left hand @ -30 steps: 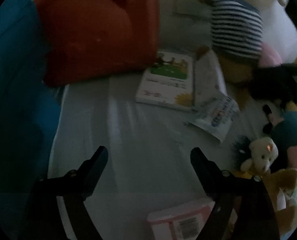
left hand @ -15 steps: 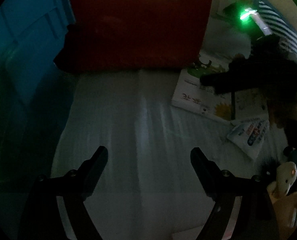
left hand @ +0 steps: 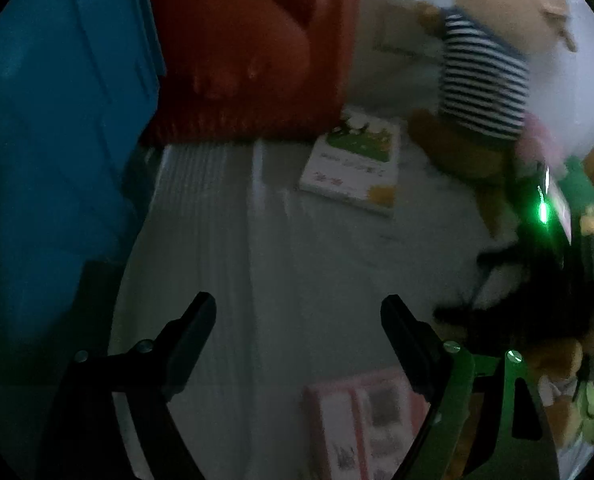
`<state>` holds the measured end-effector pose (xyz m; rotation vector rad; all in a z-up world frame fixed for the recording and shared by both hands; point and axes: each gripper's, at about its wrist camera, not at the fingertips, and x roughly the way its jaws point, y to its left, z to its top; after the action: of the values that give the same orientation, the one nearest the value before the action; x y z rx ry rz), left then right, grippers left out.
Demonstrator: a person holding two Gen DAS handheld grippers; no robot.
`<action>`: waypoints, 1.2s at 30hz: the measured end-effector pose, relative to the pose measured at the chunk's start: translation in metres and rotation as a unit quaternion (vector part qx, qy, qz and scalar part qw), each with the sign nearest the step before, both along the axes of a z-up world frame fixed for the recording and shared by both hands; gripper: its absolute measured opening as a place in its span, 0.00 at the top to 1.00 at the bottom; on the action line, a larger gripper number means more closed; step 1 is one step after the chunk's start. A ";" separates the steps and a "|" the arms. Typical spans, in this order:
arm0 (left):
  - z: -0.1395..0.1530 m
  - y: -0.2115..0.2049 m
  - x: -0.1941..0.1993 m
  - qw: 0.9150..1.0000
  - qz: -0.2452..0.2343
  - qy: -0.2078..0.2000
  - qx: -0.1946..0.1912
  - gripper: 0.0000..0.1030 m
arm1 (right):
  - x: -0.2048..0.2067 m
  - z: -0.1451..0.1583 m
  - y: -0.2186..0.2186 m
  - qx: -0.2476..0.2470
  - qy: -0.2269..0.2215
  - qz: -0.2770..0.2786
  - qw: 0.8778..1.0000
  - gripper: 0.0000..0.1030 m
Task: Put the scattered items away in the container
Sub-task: 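Lift both tools back above the table toward the plush toys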
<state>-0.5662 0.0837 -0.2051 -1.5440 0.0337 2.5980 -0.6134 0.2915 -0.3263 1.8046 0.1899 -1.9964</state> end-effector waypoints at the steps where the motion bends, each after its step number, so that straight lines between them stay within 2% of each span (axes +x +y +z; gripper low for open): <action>1: 0.007 0.002 0.008 1.000 -0.005 0.003 0.000 0.18 | 0.007 0.007 0.005 -0.011 0.005 -0.012 1.000 0.03; 5: 0.030 0.002 0.041 1.000 -0.023 0.013 0.007 0.18 | 0.052 0.069 0.026 -0.042 0.089 -0.054 0.994 0.04; 8: 0.043 0.012 0.062 0.999 -0.045 0.018 0.008 0.18 | 0.085 0.111 0.046 -0.036 0.158 -0.084 0.983 0.00; 11: 0.054 0.034 0.075 0.998 -0.065 0.024 0.005 0.18 | 0.108 0.142 0.080 -0.025 0.201 -0.119 0.972 0.00; 15: 0.063 0.076 0.080 0.997 -0.075 0.029 0.018 0.18 | 0.123 0.170 0.138 0.015 0.231 -0.137 0.963 0.00; 18: 0.064 0.114 0.081 0.996 -0.082 0.030 0.020 0.18 | 0.130 0.188 0.189 0.005 0.230 -0.157 0.960 0.00; 20: 0.064 0.142 0.082 0.996 -0.085 0.031 0.020 0.18 | 0.125 0.191 0.232 0.003 0.225 -0.175 0.958 0.00; 24: 0.060 0.205 0.077 0.996 -0.083 0.024 0.026 0.10 | 0.116 0.196 0.318 -0.001 0.214 -0.212 0.953 0.00; 26: 0.058 0.236 0.069 0.996 -0.078 0.022 0.027 0.10 | 0.098 0.197 0.344 -0.014 0.210 -0.218 0.953 0.00; 28: 0.057 0.269 0.056 0.997 -0.069 0.025 0.025 0.10 | 0.069 0.195 0.362 -0.025 0.200 -0.209 0.957 0.00; 30: 0.052 0.302 0.038 0.996 -0.070 0.023 0.044 0.10 | 0.042 0.188 0.377 -0.028 0.191 -0.203 0.960 0.00; 32: 0.045 0.330 0.018 0.995 -0.073 0.018 0.059 0.00 | 0.021 0.179 0.383 -0.044 0.183 -0.200 0.961 0.00; 36: 0.017 0.382 -0.021 0.995 -0.098 0.013 0.033 0.00 | -0.029 0.159 0.389 -0.077 0.169 -0.198 0.962 0.00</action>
<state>-0.5872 0.4662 -0.1880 -1.4085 0.0954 2.4414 -0.6421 0.6807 -0.1671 1.4783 -0.2411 -2.5137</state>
